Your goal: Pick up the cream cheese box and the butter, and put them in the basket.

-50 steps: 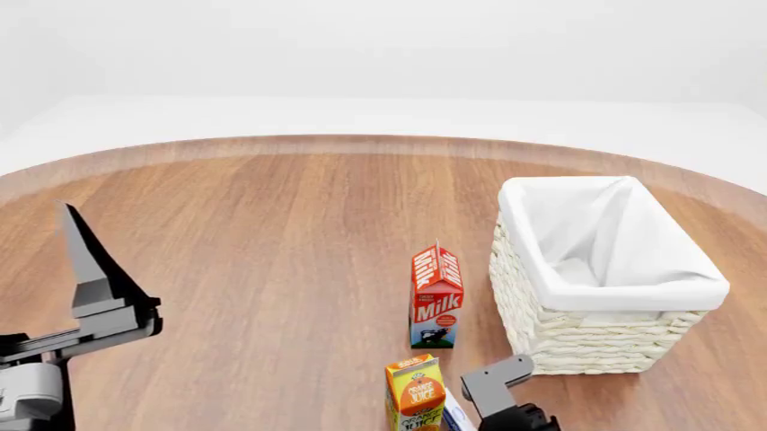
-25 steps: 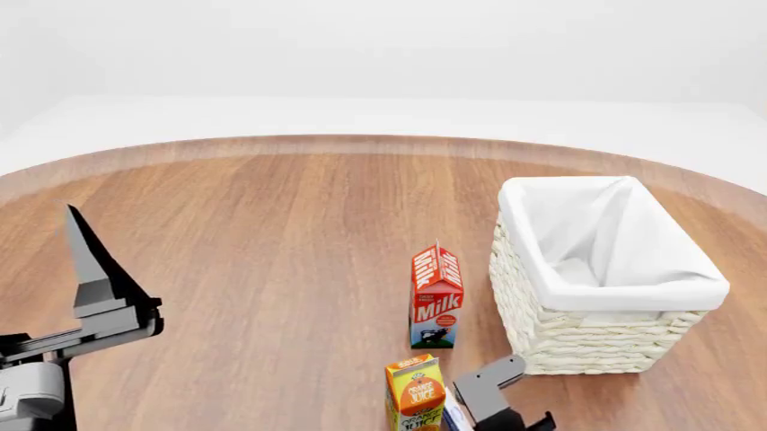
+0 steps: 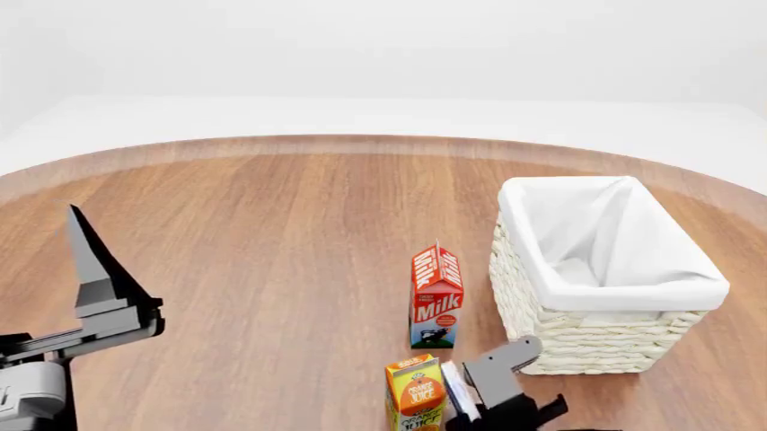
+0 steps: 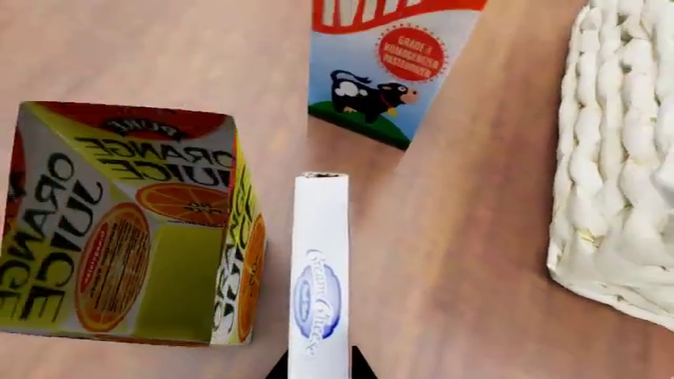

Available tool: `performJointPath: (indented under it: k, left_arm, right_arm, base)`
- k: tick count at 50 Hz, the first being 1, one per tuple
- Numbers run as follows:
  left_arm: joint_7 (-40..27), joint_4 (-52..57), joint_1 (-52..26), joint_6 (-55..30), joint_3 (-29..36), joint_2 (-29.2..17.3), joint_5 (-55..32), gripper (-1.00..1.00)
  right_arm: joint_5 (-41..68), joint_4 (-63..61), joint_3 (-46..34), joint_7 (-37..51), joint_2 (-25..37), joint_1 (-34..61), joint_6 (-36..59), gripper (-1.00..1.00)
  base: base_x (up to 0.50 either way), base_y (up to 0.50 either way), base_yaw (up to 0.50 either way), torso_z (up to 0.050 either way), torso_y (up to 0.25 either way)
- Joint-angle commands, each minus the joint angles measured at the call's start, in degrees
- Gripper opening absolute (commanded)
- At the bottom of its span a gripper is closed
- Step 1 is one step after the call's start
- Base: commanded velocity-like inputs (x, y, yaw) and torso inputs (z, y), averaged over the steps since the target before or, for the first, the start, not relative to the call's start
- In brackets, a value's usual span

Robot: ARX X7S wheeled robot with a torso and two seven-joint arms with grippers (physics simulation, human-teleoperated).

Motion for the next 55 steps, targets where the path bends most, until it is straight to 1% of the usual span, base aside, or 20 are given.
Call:
performJointPath:
  k: [1,11,22,29,32,41,55]
  left_arm:
    - [-0.2,0.4,0.0,-0.4,-0.1,-0.2,-0.4,1.00]
    - [-0.3,0.8,0.0,-0.5,-0.2,-0.5,-0.6,1.00]
    - [-0.5,1.1,0.0,-0.6,-0.2,-0.7,-0.6,1.00]
    - [-0.6,1.2,0.1,-0.6,-0.3,-0.8,-0.7,1.00]
    - [-0.7,1.5,0.1,-0.7,-0.4,-0.9,-0.8,1.00]
    - [-0.9,1.8,0.3,-0.8,-0.6,-1.0,-0.8,1.00]
    - [-1.1,2.0,0.3,-0.9,-0.5,-1.2,-0.9,1.00]
  right_arm:
    - [10.0,-18.2,8.1,10.4,7.1,1.0,3.0,-1.00]
    - [16.2,-25.1,12.1,15.5,11.3,-0.1,2.5,-1.00]
    - [18.7,-28.5,14.3,17.7,14.3,-2.2,0.8,-1.00]
    - [21.5,-31.5,16.4,19.9,16.5,-1.8,0.0,-1.00]
    - [24.5,-34.7,18.4,22.4,18.4,0.3,-0.4,-1.00]
    - [32.6,-38.8,22.5,27.4,22.7,5.9,-1.7,-1.00]
    - [42.2,-39.7,24.5,32.1,26.2,17.0,-0.9,-1.00]
  base:
    - [0.00,0.00,0.00,0.000,0.000]
    - [0.00,0.00,0.00,0.000,0.000]
    - [0.00,0.00,0.00,0.000,0.001]
    - [0.00,0.00,0.00,0.000,0.000]
    - [0.00,0.00,0.00,0.000,0.000]
    - [0.00,0.00,0.00,0.000,0.000]
    - [0.00,0.00,0.00,0.000,0.001]
